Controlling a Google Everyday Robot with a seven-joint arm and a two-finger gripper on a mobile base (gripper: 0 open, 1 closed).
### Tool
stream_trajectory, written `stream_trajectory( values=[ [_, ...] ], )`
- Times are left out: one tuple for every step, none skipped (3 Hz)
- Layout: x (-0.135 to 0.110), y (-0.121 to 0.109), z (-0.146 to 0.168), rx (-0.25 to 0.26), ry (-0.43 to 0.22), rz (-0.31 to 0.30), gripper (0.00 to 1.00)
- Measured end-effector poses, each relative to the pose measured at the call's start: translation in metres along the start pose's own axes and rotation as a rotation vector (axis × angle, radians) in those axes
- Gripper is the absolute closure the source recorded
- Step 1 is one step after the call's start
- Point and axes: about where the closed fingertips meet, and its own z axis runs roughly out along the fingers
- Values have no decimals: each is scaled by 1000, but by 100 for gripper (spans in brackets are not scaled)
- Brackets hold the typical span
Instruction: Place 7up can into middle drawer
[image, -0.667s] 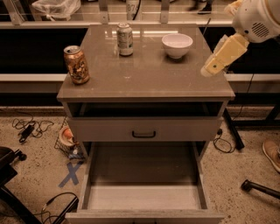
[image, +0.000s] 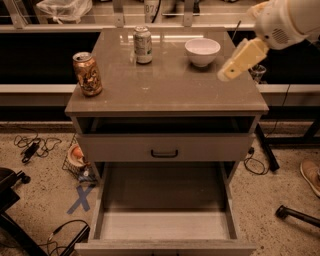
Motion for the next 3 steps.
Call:
stream_trajectory(
  values=[
    [-11, -37, 67, 24, -208, 101, 0],
    [-40, -88, 142, 94, -496, 254, 0],
    [-60, -116, 172, 135, -643, 317, 0]
  ],
)
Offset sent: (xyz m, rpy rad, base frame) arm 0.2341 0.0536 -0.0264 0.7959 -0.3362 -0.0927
